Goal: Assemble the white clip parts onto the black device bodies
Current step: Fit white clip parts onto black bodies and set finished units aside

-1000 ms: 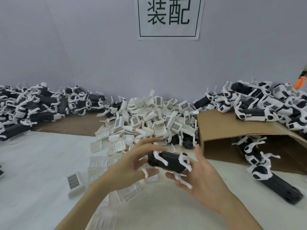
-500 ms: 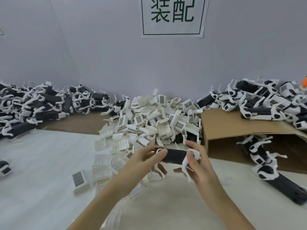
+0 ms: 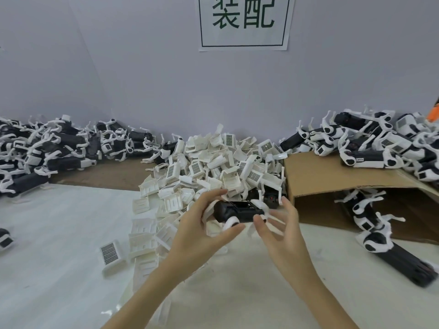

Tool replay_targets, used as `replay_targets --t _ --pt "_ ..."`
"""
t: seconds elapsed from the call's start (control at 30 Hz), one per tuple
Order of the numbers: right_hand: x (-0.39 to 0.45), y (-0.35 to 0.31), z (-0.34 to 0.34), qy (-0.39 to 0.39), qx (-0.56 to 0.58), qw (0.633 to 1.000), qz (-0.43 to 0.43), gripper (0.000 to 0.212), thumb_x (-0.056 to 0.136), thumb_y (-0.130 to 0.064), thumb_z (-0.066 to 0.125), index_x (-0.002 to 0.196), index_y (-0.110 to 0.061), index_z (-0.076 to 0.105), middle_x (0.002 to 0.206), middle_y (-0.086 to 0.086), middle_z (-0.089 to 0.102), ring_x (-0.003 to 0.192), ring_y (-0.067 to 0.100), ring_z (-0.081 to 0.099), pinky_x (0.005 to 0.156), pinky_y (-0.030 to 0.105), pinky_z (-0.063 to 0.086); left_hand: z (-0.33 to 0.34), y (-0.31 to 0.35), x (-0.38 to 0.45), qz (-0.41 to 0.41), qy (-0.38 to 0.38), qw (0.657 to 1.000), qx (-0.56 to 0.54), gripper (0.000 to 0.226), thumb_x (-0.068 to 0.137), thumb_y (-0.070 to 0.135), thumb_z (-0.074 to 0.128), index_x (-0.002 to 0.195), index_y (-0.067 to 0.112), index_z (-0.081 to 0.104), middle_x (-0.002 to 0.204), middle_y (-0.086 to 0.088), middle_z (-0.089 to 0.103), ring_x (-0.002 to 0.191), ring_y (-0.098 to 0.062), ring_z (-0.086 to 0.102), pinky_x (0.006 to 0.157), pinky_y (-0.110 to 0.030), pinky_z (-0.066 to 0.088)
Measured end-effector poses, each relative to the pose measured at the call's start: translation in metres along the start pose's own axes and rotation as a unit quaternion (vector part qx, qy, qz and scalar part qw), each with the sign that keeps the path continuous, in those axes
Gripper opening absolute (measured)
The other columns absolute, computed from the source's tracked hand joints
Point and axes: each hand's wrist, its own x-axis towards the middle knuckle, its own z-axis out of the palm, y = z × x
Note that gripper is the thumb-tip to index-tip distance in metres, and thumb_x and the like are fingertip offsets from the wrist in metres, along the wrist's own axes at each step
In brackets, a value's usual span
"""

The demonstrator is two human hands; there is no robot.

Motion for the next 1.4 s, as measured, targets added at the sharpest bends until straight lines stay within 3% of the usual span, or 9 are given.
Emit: replay_targets --t 0.07,0.13,0.27,0.37,0.5,0.7,0.93,1.13,1.4 --pt "-0.001 0.002 -0.001 0.057 -0.049 0.996 -0.042 0.067 0.078 -0.066 0.067 0.131 -0.026 0.060 0.115 -0.008 0.066 0.110 0.009 0.065 0.083 0.022 0.055 0.003 -0.002 -0.004 0.083 0.006 0.989 0.124 0.079 0.082 0.047 0.088 0.148 0.041 0.046 0.137 0.019 0.060 0.131 0.001 0.056 0.106 -0.010 0.040" --pt "0.000 0.001 -0.004 -0.026 0.034 0.999 0.019 0.061 0.083 -0.071 0.060 0.106 -0.016 0.075 0.096 0.004 0.076 0.094 0.024 0.074 0.075 0.037 0.062 0.006 -0.004 -0.007 0.165 -0.026 0.963 0.213 0.085 0.087 0.049 0.082 0.157 0.035 0.036 0.144 0.015 0.051 0.130 0.008 0.050 0.109 -0.004 0.033" --pt "-0.004 -0.006 -0.004 -0.217 0.173 0.948 0.158 0.051 0.089 -0.059 0.067 0.119 -0.019 0.076 0.111 0.018 0.075 0.104 0.031 0.074 0.083 0.049 0.061 0.010 -0.009 -0.011 0.243 -0.128 0.923 0.268 0.095 0.094 0.063 0.071 0.166 0.031 0.020 0.159 0.014 0.034 0.125 -0.008 0.060 0.102 -0.023 0.055" --pt "-0.004 -0.003 -0.007 -0.209 0.176 0.953 0.134 0.032 0.087 -0.032 0.086 0.115 -0.020 0.076 0.105 0.017 0.073 0.095 0.029 0.073 0.087 0.043 0.060 0.010 -0.005 -0.011 0.224 -0.108 0.949 0.193 0.081 0.100 0.057 0.068 0.163 0.030 0.026 0.154 0.011 0.030 0.115 -0.008 0.061 0.087 -0.033 0.060" --pt "-0.004 -0.003 -0.011 -0.158 -0.016 0.987 0.011 0.018 0.089 -0.024 0.083 0.101 -0.022 0.070 0.088 0.000 0.074 0.074 0.015 0.071 0.067 0.023 0.057 0.003 -0.003 -0.003 0.216 0.004 0.955 0.204 0.071 0.097 0.061 0.067 0.155 0.027 0.044 0.151 0.004 0.035 0.138 -0.010 0.046 0.108 -0.027 0.047" --pt "-0.010 0.002 -0.001 -0.114 -0.123 0.981 -0.100 0.027 0.073 -0.054 0.072 0.097 -0.043 0.064 0.090 -0.008 0.064 0.085 0.013 0.064 0.072 0.021 0.052 0.005 0.003 -0.005 0.028 -0.080 0.994 0.072 0.061 0.085 0.064 0.075 0.139 0.041 0.060 0.121 0.022 0.072 0.117 -0.009 0.067 0.098 -0.020 0.050" --pt "-0.011 0.004 0.002 -0.096 -0.145 0.973 -0.149 0.024 0.088 -0.014 0.077 0.093 -0.032 0.061 0.085 -0.007 0.058 0.078 0.015 0.060 0.065 0.018 0.046 0.011 0.011 -0.010 -0.007 -0.053 0.998 -0.021 0.042 0.086 0.050 0.077 0.125 0.036 0.071 0.114 0.011 0.076 0.114 -0.017 0.068 0.098 -0.026 0.051" --pt "-0.006 0.006 0.000 -0.136 -0.080 0.982 -0.101 0.074 0.085 -0.015 0.086 0.146 -0.029 0.048 0.131 -0.004 0.060 0.119 0.009 0.062 0.093 0.029 0.057 0.018 0.012 -0.013 0.083 0.002 0.993 0.084 0.060 0.084 0.049 0.084 0.138 0.036 0.061 0.129 0.016 0.066 0.124 -0.015 0.061 0.098 -0.016 0.046" --pt "0.000 0.022 -0.001 -0.113 -0.097 0.979 -0.136 0.071 0.083 0.005 0.079 0.131 -0.042 0.056 0.112 -0.017 0.071 0.104 0.014 0.070 0.082 0.021 0.057 0.017 -0.002 -0.009 0.264 -0.055 0.931 0.248 0.056 0.097 0.040 0.076 0.146 0.018 0.060 0.146 0.008 0.058 0.128 -0.017 0.056 0.104 -0.040 0.046"
